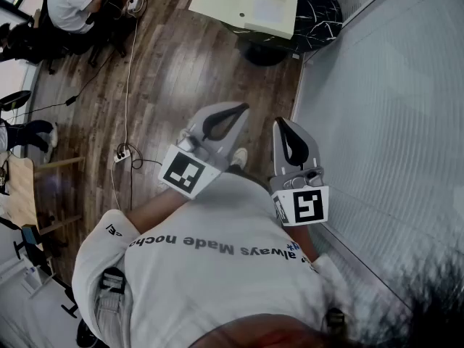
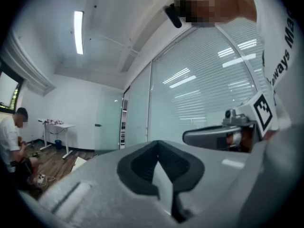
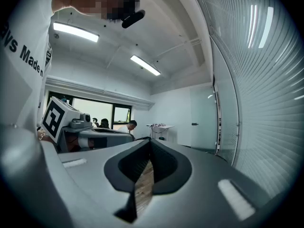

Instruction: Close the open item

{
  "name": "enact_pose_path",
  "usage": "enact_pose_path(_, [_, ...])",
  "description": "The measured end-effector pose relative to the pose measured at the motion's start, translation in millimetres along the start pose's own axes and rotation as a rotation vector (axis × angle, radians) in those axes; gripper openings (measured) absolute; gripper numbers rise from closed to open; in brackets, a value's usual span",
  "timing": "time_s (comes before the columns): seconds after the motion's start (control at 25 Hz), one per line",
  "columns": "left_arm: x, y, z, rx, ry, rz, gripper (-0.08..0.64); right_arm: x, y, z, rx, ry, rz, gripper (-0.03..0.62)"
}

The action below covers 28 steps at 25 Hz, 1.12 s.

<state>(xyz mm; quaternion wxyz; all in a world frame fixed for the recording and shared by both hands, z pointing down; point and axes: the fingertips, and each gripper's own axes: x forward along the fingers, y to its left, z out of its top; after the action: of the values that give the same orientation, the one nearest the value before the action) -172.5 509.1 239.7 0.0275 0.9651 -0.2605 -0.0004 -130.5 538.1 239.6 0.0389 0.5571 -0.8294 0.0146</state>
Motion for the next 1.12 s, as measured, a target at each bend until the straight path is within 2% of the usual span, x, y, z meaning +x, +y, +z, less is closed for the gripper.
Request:
enact_pose_path(0.16, [12, -3, 1, 0.001, 0.001, 0.004, 0.003, -3, -11, 0, 0.005, -0.001, -0.001, 0.002])
enact_pose_path(0.48, [59, -4, -11, -0.006, 0.022, 0.034, 0.003, -3, -61, -6, 0.009, -0.018, 0.007, 0.002])
enact_pose_path(0.72, [86, 1, -13, -0.011, 0.022, 0.056, 0.003, 10, -84, -11, 0.017, -0.006, 0.039, 0.002])
enact_pose_path(1.12, [114, 55, -21, -0.026, 0.039, 0.090, 0.003, 70, -108, -8, 0.015, -0.004, 0.057, 0.002])
